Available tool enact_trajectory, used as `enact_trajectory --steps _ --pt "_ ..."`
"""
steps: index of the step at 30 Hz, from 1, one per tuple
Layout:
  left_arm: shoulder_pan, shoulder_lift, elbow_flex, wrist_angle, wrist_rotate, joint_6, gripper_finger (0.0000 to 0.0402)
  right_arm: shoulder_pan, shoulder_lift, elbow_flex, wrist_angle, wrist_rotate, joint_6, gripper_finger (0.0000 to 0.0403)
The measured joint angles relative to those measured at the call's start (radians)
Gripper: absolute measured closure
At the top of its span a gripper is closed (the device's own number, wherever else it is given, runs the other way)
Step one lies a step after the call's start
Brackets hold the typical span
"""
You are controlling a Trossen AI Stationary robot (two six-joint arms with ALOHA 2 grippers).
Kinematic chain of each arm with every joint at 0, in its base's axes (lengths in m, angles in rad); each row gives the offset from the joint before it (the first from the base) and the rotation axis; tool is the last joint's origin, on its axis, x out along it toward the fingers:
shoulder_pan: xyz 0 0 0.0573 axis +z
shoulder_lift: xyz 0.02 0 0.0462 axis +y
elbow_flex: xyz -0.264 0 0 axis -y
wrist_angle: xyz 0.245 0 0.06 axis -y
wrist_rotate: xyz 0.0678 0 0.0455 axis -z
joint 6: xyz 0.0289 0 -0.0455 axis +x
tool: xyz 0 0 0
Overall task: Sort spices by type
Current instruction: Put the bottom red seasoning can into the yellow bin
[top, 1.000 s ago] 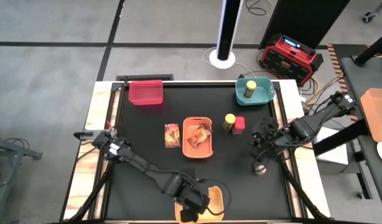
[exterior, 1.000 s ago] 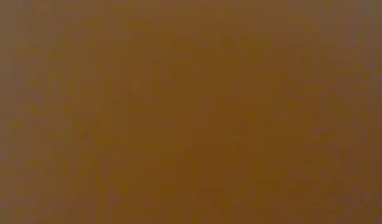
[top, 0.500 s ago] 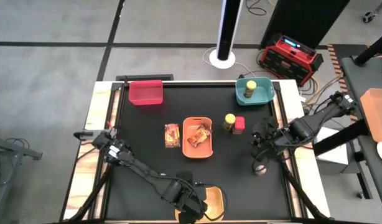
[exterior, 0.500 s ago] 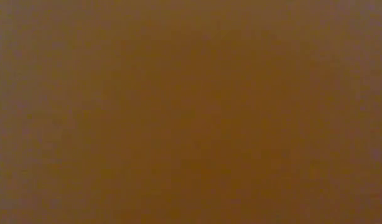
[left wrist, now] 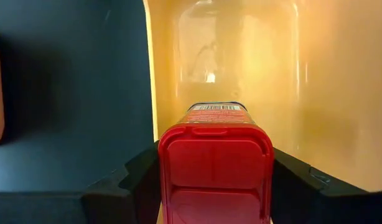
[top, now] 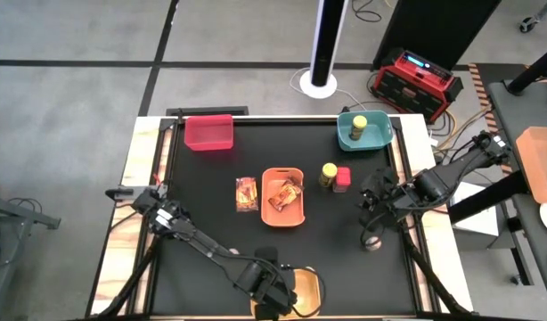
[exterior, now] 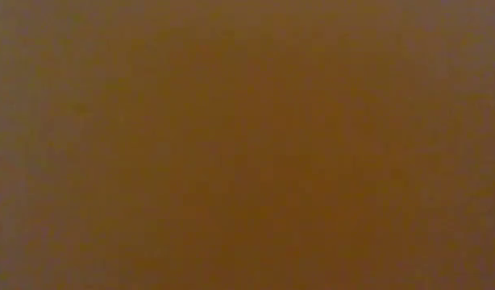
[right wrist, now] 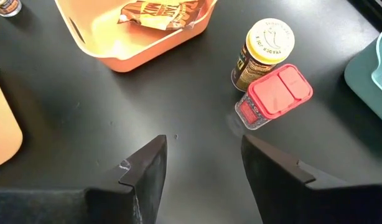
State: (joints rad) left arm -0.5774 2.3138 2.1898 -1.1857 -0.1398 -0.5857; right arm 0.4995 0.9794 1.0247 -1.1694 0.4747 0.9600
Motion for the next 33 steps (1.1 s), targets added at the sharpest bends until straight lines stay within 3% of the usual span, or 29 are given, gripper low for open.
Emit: enact_trajectory --steps 10,18,28,33 --pt "-0.002 0.000 -0.005 0.028 0.007 0.000 0.0199 0.000 0.000 0.000 0.000 0.000 0.000 0.0204" --pt "-0.002 0.000 -0.005 0.034 0.008 -0.001 0.0159 0.000 0.000 0.000 0.000 0.000 0.000 0.0208" --pt "-0.001 -0.001 0.018 0.015 0.008 0.003 0.0152 0.000 0.000 0.000 0.000 0.001 -0.002 0.0200" --pt "-0.007 -0.001 0.123 -0.073 -0.089 0.075 0.0151 0.000 0.000 0.000 0.001 0.039 -0.003 0.0204"
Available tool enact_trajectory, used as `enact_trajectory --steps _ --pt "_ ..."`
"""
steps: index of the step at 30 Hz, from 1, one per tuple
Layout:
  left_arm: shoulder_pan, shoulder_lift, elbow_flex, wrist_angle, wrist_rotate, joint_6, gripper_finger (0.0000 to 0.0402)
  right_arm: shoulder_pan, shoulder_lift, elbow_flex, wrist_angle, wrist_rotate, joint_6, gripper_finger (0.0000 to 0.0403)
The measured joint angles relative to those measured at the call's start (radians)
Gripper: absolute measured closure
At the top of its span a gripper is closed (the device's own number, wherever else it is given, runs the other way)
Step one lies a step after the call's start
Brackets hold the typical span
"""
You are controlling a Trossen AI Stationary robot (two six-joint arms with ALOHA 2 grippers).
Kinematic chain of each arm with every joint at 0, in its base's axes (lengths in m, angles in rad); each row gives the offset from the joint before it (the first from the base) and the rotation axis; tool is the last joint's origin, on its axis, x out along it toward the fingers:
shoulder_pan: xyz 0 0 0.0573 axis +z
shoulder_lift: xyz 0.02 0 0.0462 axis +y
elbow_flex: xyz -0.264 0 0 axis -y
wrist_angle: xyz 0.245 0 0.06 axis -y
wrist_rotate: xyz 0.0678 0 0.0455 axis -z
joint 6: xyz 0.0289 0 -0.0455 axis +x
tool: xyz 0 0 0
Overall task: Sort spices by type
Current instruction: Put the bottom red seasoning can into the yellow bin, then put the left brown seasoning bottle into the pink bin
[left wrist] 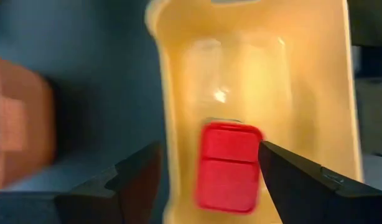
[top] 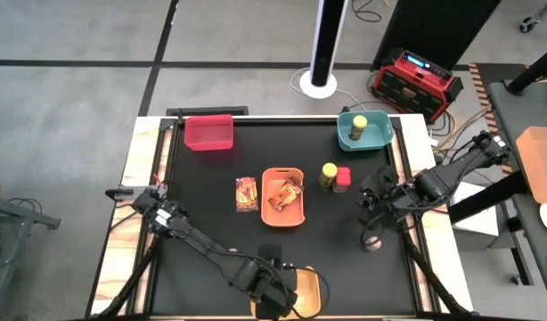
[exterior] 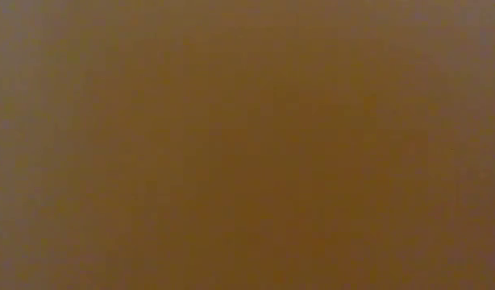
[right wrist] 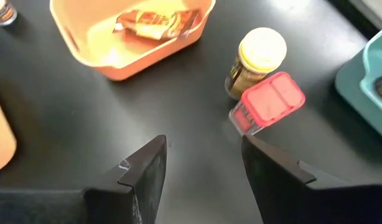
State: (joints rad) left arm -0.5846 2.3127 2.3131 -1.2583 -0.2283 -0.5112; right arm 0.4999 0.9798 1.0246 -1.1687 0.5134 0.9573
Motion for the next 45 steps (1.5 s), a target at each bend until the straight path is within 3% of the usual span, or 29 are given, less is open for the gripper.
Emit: enact_trajectory --steps 2,6,16,20,27,34,37,41,45 --pt "-0.008 -0.002 0.044 -0.053 -0.089 0.036 0.0151 0.000 0.000 0.000 0.003 0.027 0.000 0.0207" --pt "-0.021 -0.064 -0.001 -0.090 -0.255 0.085 0.0151 0.008 0.004 -0.007 0.044 0.086 -0.019 0.0214" --pt "-0.023 -0.173 -0.156 -0.103 -0.314 0.161 0.0159 0.013 0.004 -0.084 0.268 0.118 -0.184 0.0231" --pt "-0.020 -0.305 -0.361 -0.023 -0.339 0.154 0.0169 0.013 0.004 -0.098 0.283 0.142 -0.210 0.0239" --pt "-0.006 -0.665 -0.867 0.455 -0.349 0.196 0.0173 0.013 0.004 -0.098 0.289 0.145 -0.244 0.0245" --pt "0.000 -0.899 -1.241 0.740 -0.348 0.146 0.0174 0.013 0.004 -0.098 0.288 0.118 -0.261 0.0231" --pt "-0.009 -0.950 -1.351 0.841 -0.341 0.095 0.0174 0.013 0.004 -0.098 0.289 0.108 -0.245 0.0222" --pt "-0.023 -0.977 -1.431 0.847 -0.314 0.005 0.0174 0.013 0.004 -0.098 0.300 0.117 -0.239 0.0207" --pt "-0.029 -1.009 -1.436 0.793 -0.196 -0.129 0.0174 0.013 0.004 -0.114 0.364 0.142 -0.269 0.0188"
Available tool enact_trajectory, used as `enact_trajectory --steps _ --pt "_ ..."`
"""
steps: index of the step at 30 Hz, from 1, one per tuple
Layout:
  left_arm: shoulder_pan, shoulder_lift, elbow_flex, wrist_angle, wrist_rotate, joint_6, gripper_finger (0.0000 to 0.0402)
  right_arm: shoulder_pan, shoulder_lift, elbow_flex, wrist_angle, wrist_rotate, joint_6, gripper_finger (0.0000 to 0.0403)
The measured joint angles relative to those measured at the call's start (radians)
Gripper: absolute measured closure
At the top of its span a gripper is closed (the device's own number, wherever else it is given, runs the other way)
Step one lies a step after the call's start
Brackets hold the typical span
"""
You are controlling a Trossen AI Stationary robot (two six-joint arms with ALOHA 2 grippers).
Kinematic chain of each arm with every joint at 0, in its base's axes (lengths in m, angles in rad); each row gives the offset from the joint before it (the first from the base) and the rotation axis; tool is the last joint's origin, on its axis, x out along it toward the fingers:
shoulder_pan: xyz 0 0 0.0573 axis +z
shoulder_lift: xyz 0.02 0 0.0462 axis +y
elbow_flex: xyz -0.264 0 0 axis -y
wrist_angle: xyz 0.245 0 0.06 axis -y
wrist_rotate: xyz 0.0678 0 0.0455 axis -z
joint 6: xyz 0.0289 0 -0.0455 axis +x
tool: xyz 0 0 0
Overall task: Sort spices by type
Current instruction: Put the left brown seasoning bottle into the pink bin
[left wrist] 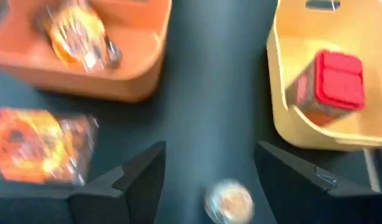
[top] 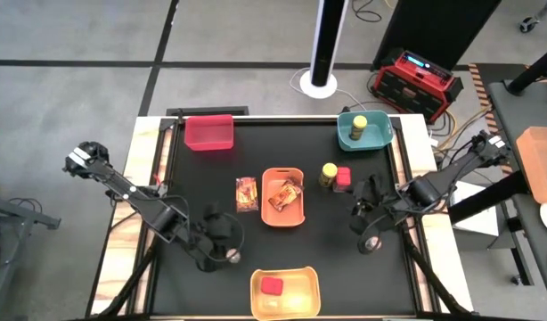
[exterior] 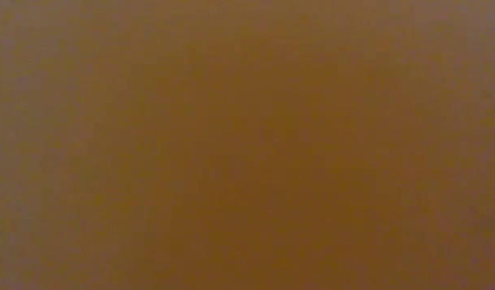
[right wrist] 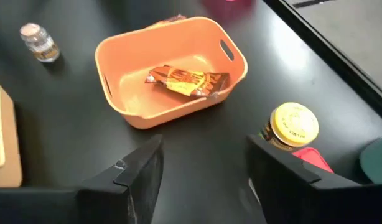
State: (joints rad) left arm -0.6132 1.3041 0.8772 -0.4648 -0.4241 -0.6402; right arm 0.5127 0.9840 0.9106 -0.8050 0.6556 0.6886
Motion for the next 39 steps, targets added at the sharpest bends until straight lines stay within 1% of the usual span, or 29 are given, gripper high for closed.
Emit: enact_trajectory --steps 2,6,8,14,19,24,28,33,36,39 --pt "-0.008 0.000 -0.001 -0.027 0.029 -0.059 0.0174 0.000 0.000 -0.014 0.043 0.002 -0.012 0.0177" --pt "-0.028 0.018 -0.008 -0.035 0.078 -0.107 0.0165 0.000 0.000 -0.047 0.105 0.003 -0.037 0.0152" --pt "-0.032 0.035 -0.010 -0.055 0.079 -0.125 0.0152 0.000 0.000 -0.057 0.115 0.003 -0.038 0.0139" --pt "-0.041 0.109 -0.010 -0.044 0.070 -0.129 0.0110 0.000 0.000 -0.067 0.115 0.003 -0.008 0.0105" --pt "-0.046 0.182 -0.009 -0.044 0.075 -0.126 0.0099 0.000 0.000 -0.067 0.115 0.002 -0.004 0.0087" --pt "-0.052 0.235 -0.006 -0.011 0.082 -0.113 0.0098 -0.001 0.000 -0.067 0.115 0.002 -0.001 0.0083" --pt "-0.054 0.264 -0.007 0.036 0.094 -0.102 0.0098 -0.001 0.000 -0.067 0.115 0.000 -0.001 0.0090" --pt "-0.054 0.306 -0.007 0.041 0.094 -0.102 0.0099 -0.001 0.000 -0.067 0.115 0.000 -0.001 0.0100" --pt "-0.054 0.338 -0.007 0.044 0.095 -0.095 0.0110 -0.001 0.000 -0.067 0.115 0.000 -0.001 0.0103" --pt "-0.054 0.359 -0.008 0.063 0.095 -0.076 0.0130 -0.001 0.000 -0.067 0.115 0.000 -0.001 0.0105"
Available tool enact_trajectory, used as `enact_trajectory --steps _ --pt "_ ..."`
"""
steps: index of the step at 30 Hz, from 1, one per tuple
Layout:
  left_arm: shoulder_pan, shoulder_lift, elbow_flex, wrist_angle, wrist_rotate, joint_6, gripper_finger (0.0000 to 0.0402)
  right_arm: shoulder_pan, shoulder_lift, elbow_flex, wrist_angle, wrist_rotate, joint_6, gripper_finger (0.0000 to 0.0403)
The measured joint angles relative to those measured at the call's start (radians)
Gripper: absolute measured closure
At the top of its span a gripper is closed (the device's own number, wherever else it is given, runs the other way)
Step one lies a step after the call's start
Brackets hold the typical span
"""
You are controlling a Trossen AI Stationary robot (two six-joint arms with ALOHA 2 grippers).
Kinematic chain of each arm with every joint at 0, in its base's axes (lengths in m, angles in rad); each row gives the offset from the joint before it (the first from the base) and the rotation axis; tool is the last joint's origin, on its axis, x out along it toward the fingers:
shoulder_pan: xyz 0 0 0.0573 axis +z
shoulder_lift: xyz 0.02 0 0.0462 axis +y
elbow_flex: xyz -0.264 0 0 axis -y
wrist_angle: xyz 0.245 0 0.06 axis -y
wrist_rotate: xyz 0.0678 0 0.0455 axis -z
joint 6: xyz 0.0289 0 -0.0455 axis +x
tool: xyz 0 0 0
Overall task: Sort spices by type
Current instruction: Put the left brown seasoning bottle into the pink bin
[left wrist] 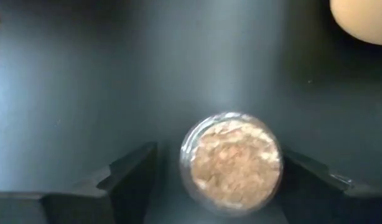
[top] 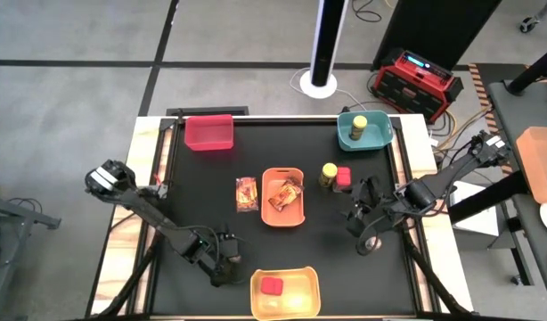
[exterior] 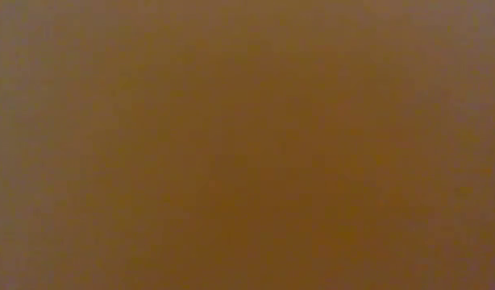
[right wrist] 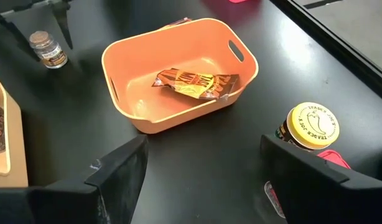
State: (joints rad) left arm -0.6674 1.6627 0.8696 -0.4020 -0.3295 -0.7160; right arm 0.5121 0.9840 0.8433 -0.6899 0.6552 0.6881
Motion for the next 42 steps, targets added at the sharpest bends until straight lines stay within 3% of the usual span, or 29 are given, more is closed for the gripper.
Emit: enact_trajectory --steps 11,19,27,34,42 --pt "0.000 0.009 0.000 0.012 -0.019 0.004 0.0230 0.000 0.000 -0.003 0.000 0.000 0.008 0.0101" --pt "0.000 -0.018 0.054 -0.084 -0.032 0.022 0.0212 0.000 0.000 -0.015 -0.001 0.000 0.011 0.0117" --pt "0.038 -0.160 0.167 -0.355 -0.265 0.087 0.0225 0.000 0.000 -0.016 0.012 0.007 0.005 0.0132" --pt "0.285 -0.362 0.149 -0.365 -0.262 0.203 0.0222 -0.009 0.000 -0.016 0.057 0.028 -0.069 0.0146" --pt "0.817 -0.468 0.143 -0.353 -0.114 0.396 0.0222 -0.018 0.000 -0.016 0.104 0.054 -0.140 0.0170"
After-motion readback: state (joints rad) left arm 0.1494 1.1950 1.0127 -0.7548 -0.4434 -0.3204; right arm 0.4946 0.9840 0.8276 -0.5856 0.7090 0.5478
